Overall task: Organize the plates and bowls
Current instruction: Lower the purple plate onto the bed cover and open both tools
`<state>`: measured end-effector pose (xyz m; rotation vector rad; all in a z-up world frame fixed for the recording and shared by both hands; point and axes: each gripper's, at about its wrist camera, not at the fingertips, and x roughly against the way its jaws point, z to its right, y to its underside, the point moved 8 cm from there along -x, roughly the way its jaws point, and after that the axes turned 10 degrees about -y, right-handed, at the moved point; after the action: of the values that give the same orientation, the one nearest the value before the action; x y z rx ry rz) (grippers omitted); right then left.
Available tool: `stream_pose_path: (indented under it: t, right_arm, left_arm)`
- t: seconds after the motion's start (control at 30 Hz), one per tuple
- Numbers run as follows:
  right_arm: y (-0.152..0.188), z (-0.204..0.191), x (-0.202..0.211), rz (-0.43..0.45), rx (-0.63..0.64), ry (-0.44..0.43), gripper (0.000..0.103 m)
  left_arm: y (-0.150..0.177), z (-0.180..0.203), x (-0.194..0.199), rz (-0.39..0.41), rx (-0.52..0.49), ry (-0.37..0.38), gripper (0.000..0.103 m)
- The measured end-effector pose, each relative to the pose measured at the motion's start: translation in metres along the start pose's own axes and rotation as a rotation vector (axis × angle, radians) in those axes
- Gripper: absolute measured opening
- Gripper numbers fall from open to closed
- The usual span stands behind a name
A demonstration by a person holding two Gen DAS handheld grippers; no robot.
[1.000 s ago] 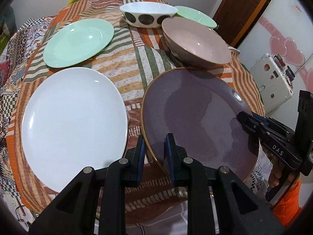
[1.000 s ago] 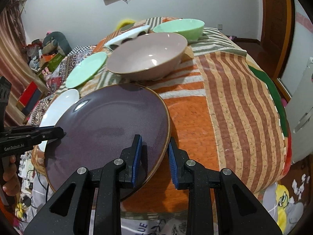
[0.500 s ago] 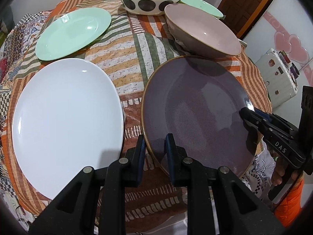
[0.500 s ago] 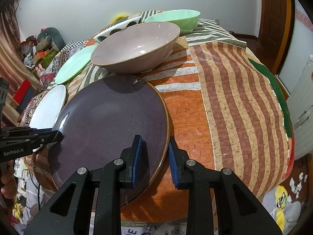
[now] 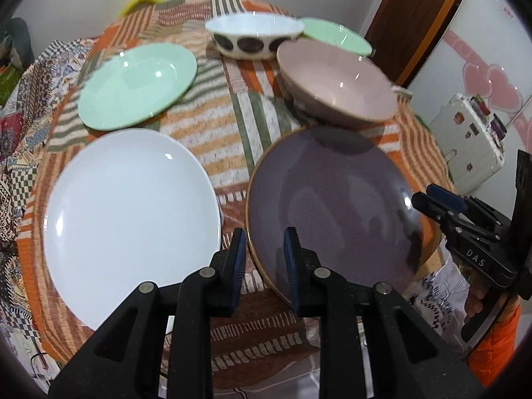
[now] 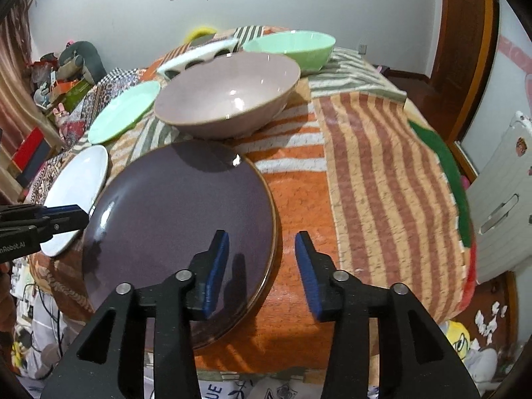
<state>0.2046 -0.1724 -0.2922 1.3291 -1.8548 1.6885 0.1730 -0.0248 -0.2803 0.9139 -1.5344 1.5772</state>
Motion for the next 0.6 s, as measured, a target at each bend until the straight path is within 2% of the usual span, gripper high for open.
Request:
stream_pose_path:
  t: [0.07,0.2,0.27,0.4,0.6]
  right_arm:
    - [-0.005,-0.003,0.008,0.017,0.002,-0.004,0.041]
    - [-0.017,-0.015,0.022,0.061,0.022,-0.013,0.045]
    - [-0.024,-0.021,0.028,0.085,0.034,-0.019,0.049]
    - [-0.037,-0.041,0.034,0.123,0.063,-0.042,0.049]
    - [-0.054,-0.072,0.037,0.161,0.113,-0.074,0.058]
  left_arm:
    - [-0.002,-0.001,0.011,0.028,-0.001,-0.004,0.026]
    - [-0.010,-0.004,0.038,0.107,0.009,-0.010,0.043]
    - [-0.013,-0.007,0.052,0.145,0.012,-0.017,0.047]
    - [-0.017,-0.019,0.075,0.206,0.027,-0.036,0.056]
    - [-0.016,-0.053,0.096,0.259,0.075,-0.079,0.067]
